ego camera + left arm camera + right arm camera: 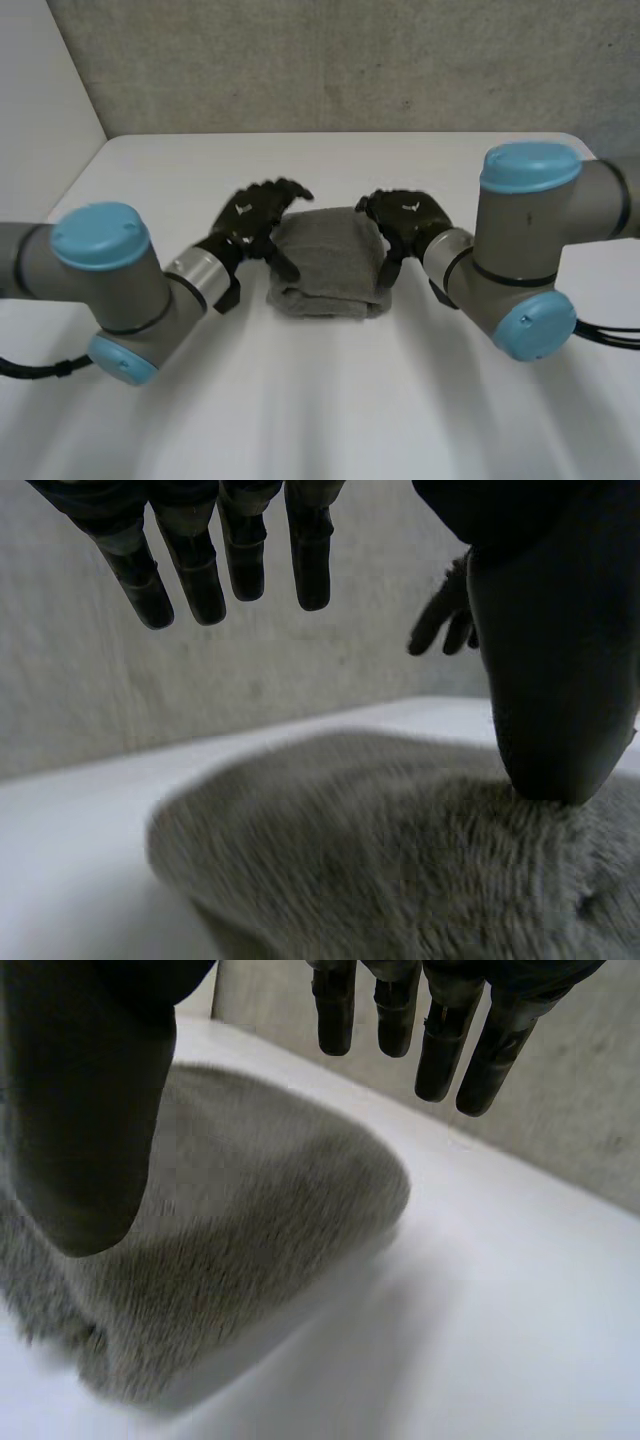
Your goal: Fold the towel.
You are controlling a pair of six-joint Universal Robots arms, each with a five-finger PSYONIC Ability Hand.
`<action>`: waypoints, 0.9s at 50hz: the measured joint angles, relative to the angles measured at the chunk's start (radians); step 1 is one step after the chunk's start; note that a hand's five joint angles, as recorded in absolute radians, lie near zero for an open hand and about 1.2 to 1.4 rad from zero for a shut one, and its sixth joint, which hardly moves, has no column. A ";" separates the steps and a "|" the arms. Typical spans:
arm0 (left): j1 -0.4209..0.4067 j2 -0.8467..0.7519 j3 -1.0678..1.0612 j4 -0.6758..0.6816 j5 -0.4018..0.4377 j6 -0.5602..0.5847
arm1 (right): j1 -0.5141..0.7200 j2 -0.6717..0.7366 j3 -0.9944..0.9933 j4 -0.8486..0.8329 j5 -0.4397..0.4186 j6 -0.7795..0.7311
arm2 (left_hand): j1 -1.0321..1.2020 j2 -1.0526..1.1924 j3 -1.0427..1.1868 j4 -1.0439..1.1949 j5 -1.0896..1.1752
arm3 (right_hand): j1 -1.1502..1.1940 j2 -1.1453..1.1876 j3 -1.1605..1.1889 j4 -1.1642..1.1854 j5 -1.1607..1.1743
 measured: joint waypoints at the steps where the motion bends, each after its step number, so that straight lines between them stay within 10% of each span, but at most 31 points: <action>1: -0.001 -0.012 0.002 -0.002 -0.001 0.000 | 0.000 0.010 0.000 -0.002 0.000 0.002 | 0.000 0.000 0.000 0.000 0.000 | 0.000 0.000 0.000 0.000 0.000; 21: 0.013 -0.089 0.042 -0.043 -0.042 0.009 | 0.002 0.106 -0.032 -0.041 0.001 0.006 | 0.000 0.000 0.000 0.000 0.000 | -0.023 0.000 0.000 0.000 0.000; 36: 0.017 0.221 0.098 -0.204 -0.048 -0.001 | -0.070 -0.236 -0.029 -0.010 0.038 0.095 | 0.000 0.000 0.000 0.000 -0.001 | -0.023 0.000 0.000 0.000 0.000; 45: 0.063 0.376 0.204 -0.429 -0.217 0.009 | -0.153 -0.384 -0.035 0.114 0.104 0.143 | -0.013 -0.002 0.000 -0.004 -0.002 | -0.023 0.000 0.000 0.000 0.000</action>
